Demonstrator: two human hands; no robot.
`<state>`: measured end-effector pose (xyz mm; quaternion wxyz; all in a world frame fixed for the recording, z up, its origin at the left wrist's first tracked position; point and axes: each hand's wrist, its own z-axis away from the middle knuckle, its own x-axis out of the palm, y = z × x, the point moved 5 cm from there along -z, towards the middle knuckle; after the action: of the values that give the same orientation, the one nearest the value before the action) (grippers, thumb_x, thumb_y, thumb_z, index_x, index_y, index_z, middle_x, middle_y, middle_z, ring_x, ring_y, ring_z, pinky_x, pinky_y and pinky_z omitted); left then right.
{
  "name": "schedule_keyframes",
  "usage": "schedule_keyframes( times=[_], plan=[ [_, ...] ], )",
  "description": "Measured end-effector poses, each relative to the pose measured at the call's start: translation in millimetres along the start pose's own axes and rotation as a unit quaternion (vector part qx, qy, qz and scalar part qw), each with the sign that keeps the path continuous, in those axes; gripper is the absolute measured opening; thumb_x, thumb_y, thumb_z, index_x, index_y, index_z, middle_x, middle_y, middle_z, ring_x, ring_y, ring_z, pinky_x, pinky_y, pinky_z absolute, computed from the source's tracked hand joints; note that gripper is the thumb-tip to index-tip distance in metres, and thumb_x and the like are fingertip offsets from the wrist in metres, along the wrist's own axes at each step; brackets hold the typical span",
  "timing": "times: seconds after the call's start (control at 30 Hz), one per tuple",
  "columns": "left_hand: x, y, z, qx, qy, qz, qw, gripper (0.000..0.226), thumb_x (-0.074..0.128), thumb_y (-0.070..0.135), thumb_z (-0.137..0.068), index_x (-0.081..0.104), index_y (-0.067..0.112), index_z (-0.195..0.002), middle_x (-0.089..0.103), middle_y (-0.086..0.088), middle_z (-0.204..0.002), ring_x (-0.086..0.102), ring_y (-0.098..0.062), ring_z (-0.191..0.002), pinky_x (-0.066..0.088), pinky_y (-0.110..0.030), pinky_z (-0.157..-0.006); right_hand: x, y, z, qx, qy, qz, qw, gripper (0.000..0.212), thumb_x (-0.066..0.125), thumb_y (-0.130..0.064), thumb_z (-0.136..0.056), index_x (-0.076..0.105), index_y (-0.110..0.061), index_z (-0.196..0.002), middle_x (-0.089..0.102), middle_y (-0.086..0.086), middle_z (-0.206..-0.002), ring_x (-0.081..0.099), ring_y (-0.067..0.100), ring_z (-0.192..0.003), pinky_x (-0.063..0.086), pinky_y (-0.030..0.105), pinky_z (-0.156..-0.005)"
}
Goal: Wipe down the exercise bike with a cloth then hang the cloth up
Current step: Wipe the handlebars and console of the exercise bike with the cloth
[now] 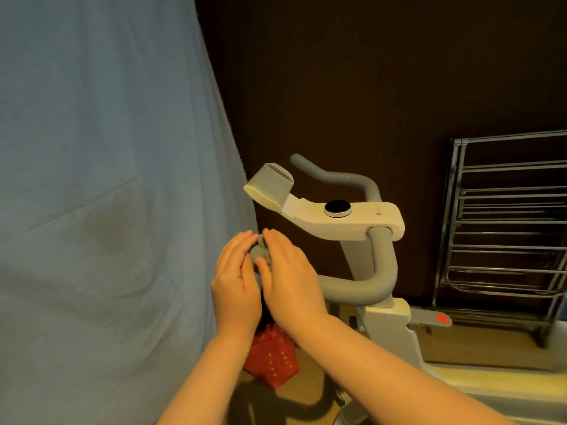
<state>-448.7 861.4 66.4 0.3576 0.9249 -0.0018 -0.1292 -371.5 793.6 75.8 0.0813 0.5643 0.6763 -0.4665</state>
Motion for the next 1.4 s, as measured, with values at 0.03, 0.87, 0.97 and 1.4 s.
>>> schedule_keyframes(
  times=[0.03, 0.87, 0.97, 1.4],
  plan=[
    [-1, -1, 0, 0.002, -0.009, 0.006, 1.000, 0.035, 0.039, 0.013, -0.096, 0.062, 0.022, -0.121, 0.057, 0.009, -0.127, 0.052, -0.008, -0.124, 0.040, -0.018, -0.105, -2, 6, 5, -0.016, -0.012, 0.014, 1.000, 0.049, 0.049, -0.025, -0.100, 0.039, -0.011, -0.146, 0.042, 0.006, -0.149, 0.043, 0.023, -0.134, 0.036, 0.034, -0.109],
    [2, 5, 9, -0.020, -0.051, -0.052, 0.997, 0.038, 0.038, 0.016, -0.101, 0.052, 0.018, -0.137, 0.040, 0.009, -0.147, 0.028, -0.003, -0.140, 0.025, -0.021, -0.115, -25, 41, 51, -0.089, 0.009, 0.083, 0.993, 0.069, 0.068, -0.002, -0.080, 0.044, -0.017, -0.143, 0.040, 0.004, -0.147, 0.043, 0.021, -0.126, 0.040, 0.033, -0.104],
    [15, 15, 23, -0.036, -0.043, -0.095, 0.994, 0.038, 0.043, 0.015, -0.101, 0.051, 0.025, -0.137, 0.024, 0.010, -0.157, 0.004, -0.001, -0.147, 0.014, -0.032, -0.118, -50, 77, 75, -0.053, 0.075, 0.097, 0.991, 0.066, 0.072, -0.002, -0.080, 0.049, -0.017, -0.140, 0.043, 0.002, -0.143, 0.038, 0.015, -0.132, 0.031, 0.027, -0.111],
    [104, 73, 50, 0.127, -0.271, -0.249, 0.921, 0.027, 0.039, 0.027, -0.096, 0.065, 0.024, -0.092, 0.064, 0.009, -0.081, 0.057, -0.018, -0.080, 0.046, -0.035, -0.070, -76, 134, 59, 0.210, 0.278, -0.151, 0.925, 0.037, 0.049, -0.021, -0.100, 0.048, -0.028, -0.137, 0.046, -0.008, -0.139, 0.039, 0.007, -0.130, 0.038, 0.028, -0.107]
  ],
)
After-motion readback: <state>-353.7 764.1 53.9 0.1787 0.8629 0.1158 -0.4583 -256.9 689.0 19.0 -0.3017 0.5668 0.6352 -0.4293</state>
